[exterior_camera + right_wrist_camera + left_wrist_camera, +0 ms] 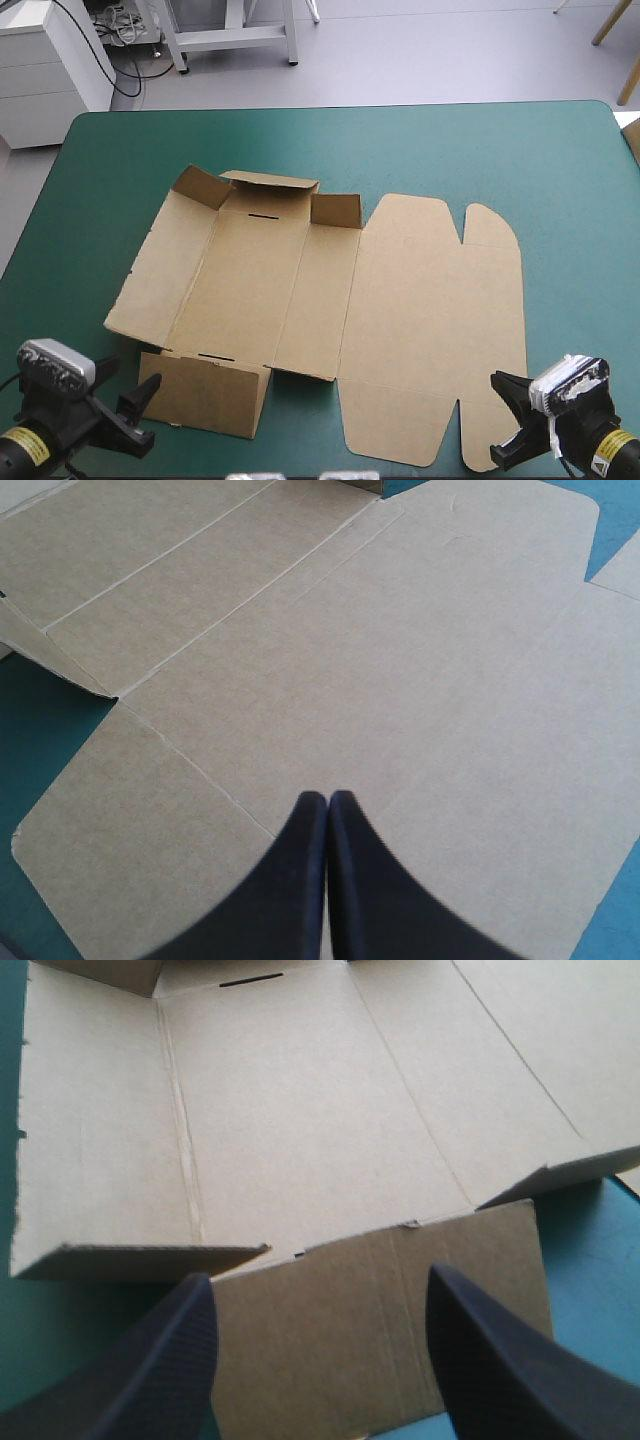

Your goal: Fold the box

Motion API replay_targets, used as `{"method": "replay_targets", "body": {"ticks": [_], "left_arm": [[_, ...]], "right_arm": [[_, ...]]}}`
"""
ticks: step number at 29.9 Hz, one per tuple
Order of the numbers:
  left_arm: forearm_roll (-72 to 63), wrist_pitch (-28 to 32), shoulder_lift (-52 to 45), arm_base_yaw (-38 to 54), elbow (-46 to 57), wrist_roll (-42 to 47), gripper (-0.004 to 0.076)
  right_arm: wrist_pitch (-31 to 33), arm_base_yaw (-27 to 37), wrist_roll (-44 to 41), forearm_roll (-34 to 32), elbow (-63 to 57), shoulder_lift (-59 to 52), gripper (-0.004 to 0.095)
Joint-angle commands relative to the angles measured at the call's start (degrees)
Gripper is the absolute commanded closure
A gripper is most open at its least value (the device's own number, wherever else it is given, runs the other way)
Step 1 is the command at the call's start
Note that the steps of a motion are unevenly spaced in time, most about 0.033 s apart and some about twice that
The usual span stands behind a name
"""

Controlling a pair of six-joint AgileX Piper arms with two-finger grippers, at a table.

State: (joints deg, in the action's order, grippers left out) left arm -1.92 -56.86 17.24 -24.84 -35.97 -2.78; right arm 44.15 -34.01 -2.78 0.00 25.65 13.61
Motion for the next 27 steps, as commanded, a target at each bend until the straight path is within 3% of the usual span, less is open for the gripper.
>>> {"method": "replay_targets", "body": {"ticks": [1,7,15,22,27], "left_arm": [[1.92,2.56,8.61,-0.36,-6.30,0.43,0.0284],[3.06,-0.07,24.30,-0.36,-16.07,0.43,0.0284],[7.39,-15.09,44.70,-0.36,-28.72,0.57,0.0284],[5.34,-16.15,53.55,4.20,-35.31,-0.62,0.0284],[-3.70,-16.15,55.35,15.79,-36.03,-10.35,0.0284]], "right_arm": [[-4.10,0.11,0.36,0.31,1.41,0.47,0.0928],[-4.10,0.11,0.36,0.31,1.41,0.47,0.0928],[-4.10,0.11,0.36,0.31,1.41,0.47,0.0928],[-4.10,0.11,0.36,0.31,1.41,0.47,0.0928],[-4.10,0.11,0.36,0.31,1.41,0.47,0.0928]]}}
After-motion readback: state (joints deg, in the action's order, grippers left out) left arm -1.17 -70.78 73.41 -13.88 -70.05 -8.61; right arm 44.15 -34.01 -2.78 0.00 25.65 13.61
